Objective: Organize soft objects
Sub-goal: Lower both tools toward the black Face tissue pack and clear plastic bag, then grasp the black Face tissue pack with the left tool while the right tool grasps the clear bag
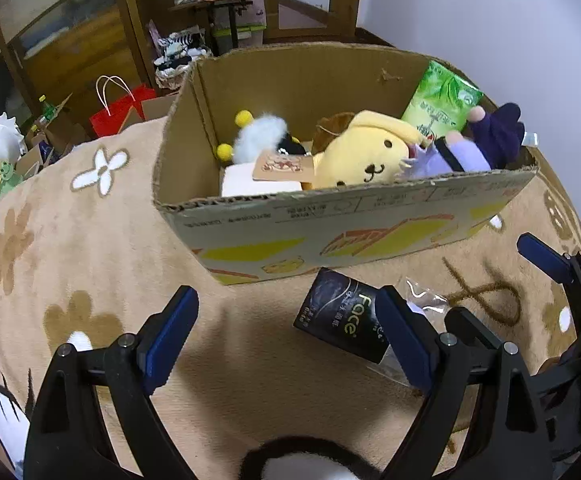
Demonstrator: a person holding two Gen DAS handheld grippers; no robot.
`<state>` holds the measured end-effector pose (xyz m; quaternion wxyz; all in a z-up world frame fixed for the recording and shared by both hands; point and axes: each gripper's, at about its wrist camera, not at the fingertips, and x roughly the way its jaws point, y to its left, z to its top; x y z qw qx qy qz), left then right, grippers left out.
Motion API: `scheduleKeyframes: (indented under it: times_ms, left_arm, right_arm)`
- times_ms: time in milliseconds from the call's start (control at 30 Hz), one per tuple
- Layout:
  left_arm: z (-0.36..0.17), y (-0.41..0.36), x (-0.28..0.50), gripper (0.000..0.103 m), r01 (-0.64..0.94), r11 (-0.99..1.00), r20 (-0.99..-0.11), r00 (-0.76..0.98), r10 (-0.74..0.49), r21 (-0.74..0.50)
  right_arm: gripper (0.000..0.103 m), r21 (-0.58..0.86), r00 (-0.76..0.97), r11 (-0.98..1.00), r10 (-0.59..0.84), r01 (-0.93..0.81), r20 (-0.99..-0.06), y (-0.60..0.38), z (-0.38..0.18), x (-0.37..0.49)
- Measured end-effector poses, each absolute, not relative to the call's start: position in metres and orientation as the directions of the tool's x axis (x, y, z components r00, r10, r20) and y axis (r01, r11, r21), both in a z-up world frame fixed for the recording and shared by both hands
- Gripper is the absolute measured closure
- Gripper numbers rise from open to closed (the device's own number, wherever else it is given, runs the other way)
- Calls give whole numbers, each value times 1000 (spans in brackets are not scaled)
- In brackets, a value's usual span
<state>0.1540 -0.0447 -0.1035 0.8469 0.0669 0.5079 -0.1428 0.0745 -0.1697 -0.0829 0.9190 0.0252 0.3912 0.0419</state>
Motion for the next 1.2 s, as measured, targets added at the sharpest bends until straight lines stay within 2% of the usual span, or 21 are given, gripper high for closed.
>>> scheduleKeyframes:
  times_ms: [500,900,1067,1200]
  left_arm:
    - [-123,-61,156,14,363,927,-912,340,-231,-99]
    - [-148,-67,170,14,369,902,-932,188,-308,-224]
    - [-159,-73,170,14,377,915,-954,190,-231,-147]
    - [-162,-68,174,14,341,927,-955,184,-231,-158]
  right_arm:
    - [0,31,657,995,84,-92,-750,-149,-100,73]
    - [0,3,605,989,94,-150,-791,-130,-122,72]
    - [0,-30,596,983,85,-181,-799,-119,-131,70]
    - [0,-35,590,983,79,-179,-804,-116,-139,72]
